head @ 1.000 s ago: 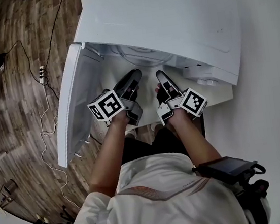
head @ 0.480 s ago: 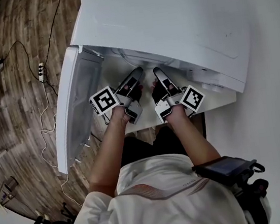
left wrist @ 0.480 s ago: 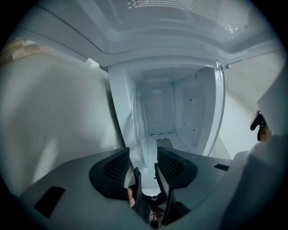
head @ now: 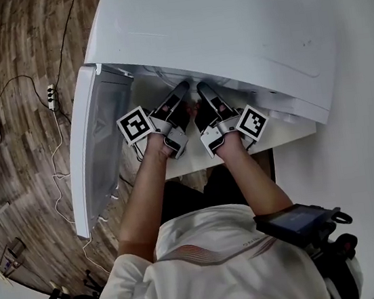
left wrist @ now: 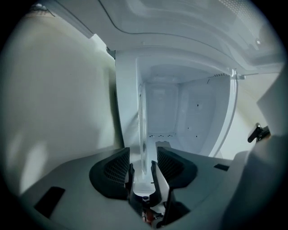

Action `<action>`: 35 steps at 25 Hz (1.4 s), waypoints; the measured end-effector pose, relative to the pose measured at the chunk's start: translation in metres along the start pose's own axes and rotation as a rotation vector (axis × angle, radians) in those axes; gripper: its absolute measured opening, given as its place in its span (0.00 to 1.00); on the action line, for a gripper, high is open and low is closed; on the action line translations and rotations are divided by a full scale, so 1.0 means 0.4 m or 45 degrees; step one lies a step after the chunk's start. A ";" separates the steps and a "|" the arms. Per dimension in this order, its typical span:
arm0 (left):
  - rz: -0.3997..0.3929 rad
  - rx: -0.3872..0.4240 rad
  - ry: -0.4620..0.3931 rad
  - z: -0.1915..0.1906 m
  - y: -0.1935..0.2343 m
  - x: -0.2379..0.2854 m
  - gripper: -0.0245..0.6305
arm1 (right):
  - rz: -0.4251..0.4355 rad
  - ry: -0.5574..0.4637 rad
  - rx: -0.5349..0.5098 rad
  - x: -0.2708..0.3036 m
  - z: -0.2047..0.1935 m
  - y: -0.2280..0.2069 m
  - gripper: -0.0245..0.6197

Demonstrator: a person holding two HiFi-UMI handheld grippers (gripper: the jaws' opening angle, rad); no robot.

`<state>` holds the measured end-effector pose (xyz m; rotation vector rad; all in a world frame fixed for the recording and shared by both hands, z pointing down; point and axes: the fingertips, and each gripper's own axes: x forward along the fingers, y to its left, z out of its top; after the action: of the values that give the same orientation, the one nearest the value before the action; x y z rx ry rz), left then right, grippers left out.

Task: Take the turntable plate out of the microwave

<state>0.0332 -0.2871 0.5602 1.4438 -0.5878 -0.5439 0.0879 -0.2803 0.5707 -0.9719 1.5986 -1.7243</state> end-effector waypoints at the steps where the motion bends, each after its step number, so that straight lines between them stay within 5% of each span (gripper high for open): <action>1: -0.005 -0.009 0.000 0.002 -0.002 0.003 0.32 | 0.002 -0.002 0.011 0.002 0.002 0.002 0.27; 13: 0.027 -0.119 0.050 -0.014 0.018 0.017 0.31 | -0.035 -0.015 0.146 0.003 0.004 -0.020 0.27; 20: 0.064 -0.148 0.089 -0.011 0.025 0.018 0.20 | -0.026 -0.038 0.253 0.001 0.001 -0.024 0.27; 27: 0.016 -0.104 0.121 -0.017 0.001 0.022 0.11 | 0.001 -0.028 0.252 -0.002 -0.002 -0.010 0.20; 35: -0.074 -0.075 0.116 -0.019 -0.009 0.014 0.10 | 0.033 -0.056 0.073 -0.007 -0.002 0.015 0.09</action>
<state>0.0424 -0.2853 0.5566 1.4252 -0.4553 -0.5341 0.0883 -0.2781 0.5645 -0.9506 1.5190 -1.7100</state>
